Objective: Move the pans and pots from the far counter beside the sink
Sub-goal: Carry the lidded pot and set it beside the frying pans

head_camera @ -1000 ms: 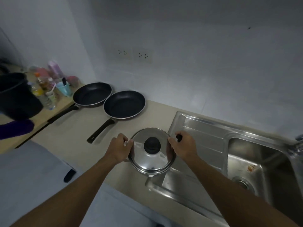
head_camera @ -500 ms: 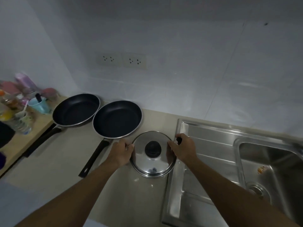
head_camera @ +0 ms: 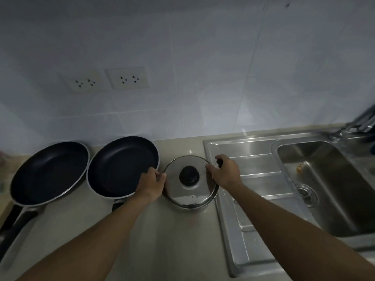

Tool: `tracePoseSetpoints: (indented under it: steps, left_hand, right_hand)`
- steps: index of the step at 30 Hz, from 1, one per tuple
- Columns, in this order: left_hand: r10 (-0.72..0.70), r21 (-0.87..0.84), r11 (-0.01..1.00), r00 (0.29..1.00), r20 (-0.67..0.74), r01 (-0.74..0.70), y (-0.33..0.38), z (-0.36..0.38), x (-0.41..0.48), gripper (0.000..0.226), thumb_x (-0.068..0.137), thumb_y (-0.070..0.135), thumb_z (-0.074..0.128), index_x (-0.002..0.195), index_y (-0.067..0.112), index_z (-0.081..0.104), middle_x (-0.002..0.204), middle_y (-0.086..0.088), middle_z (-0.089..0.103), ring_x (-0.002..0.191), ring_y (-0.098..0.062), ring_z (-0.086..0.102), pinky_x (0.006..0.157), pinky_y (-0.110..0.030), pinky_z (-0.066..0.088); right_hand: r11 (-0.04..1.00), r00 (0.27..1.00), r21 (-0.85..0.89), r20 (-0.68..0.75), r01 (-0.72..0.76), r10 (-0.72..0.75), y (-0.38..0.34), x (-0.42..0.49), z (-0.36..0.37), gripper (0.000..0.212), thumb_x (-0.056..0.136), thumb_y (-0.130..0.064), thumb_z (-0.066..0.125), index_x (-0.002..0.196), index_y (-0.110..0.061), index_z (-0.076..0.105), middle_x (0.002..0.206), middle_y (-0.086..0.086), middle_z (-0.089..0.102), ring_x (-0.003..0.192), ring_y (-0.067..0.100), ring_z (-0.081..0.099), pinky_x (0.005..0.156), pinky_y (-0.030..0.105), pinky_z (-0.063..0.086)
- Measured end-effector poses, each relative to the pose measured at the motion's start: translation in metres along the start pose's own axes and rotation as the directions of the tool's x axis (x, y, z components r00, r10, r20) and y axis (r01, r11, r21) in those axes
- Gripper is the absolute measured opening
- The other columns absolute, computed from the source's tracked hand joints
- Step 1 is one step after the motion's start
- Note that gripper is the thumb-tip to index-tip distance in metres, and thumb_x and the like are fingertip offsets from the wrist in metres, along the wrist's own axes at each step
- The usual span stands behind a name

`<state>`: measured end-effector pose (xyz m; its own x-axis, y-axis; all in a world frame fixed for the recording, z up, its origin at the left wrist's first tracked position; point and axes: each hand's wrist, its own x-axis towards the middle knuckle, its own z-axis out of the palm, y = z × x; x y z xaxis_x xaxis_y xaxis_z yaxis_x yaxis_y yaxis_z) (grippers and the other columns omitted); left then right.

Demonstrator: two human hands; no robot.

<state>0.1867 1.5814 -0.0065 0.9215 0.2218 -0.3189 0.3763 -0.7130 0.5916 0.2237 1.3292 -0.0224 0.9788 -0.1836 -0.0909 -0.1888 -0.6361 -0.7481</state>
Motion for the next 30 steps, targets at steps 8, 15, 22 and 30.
tracePoseSetpoints:
  steps: [8, 15, 22, 30]
  left_hand:
    - [0.037, 0.071, 0.997, 0.998, 0.045, -0.04, 0.011, -0.011, 0.053, 0.037, 0.1, 0.046, 0.043, 0.108, 0.01, 0.049, 0.117, -0.015, 0.048, 0.093, -0.027, 0.055, 0.088, -0.039, 0.047]
    - [0.02, 0.112, 0.993, 0.999, 0.033, -0.023, 0.021, -0.014, 0.091, 0.051, 0.101, 0.049, 0.036, 0.124, 0.004, 0.043, 0.131, -0.023, 0.039, 0.097, -0.034, 0.054, 0.086, -0.04, 0.043]
    - [0.025, 0.117, 0.993, 1.0, 0.016, -0.026, 0.028, -0.019, 0.124, 0.06, 0.101, 0.049, 0.034, 0.136, 0.001, 0.036, 0.138, -0.025, 0.035, 0.112, -0.041, 0.052, 0.094, -0.047, 0.046]
    - [0.038, 0.114, 0.993, 0.999, -0.011, -0.036, 0.032, -0.024, 0.142, 0.058, 0.101, 0.048, 0.036, 0.133, 0.0, 0.037, 0.137, -0.026, 0.036, 0.113, -0.042, 0.052, 0.092, -0.044, 0.045]
  right_hand:
    - [1.0, 0.996, -0.007, -0.095, -0.001, 0.0, -0.012, 0.037, 0.016, 0.054, 0.083, -0.045, 0.073, 0.123, -0.011, 0.062, 0.107, 0.007, 0.069, 0.096, 0.021, 0.063, 0.076, 0.023, 0.041]
    - [1.0, 0.99, -0.006, -0.14, -0.003, 0.002, -0.021, 0.07, 0.032, 0.055, 0.085, -0.049, 0.068, 0.126, -0.014, 0.061, 0.108, 0.005, 0.069, 0.101, 0.024, 0.063, 0.083, 0.03, 0.047]
    - [1.0, 0.99, -0.025, -0.14, 0.018, -0.022, -0.028, 0.104, 0.042, 0.055, 0.087, -0.052, 0.063, 0.129, -0.016, 0.058, 0.109, 0.004, 0.067, 0.102, 0.025, 0.062, 0.086, 0.039, 0.052]
    - [0.999, 0.992, -0.051, -0.125, 0.012, -0.019, -0.033, 0.125, 0.051, 0.058, 0.088, -0.056, 0.06, 0.133, -0.019, 0.055, 0.115, 0.007, 0.066, 0.106, 0.027, 0.061, 0.087, 0.038, 0.048]
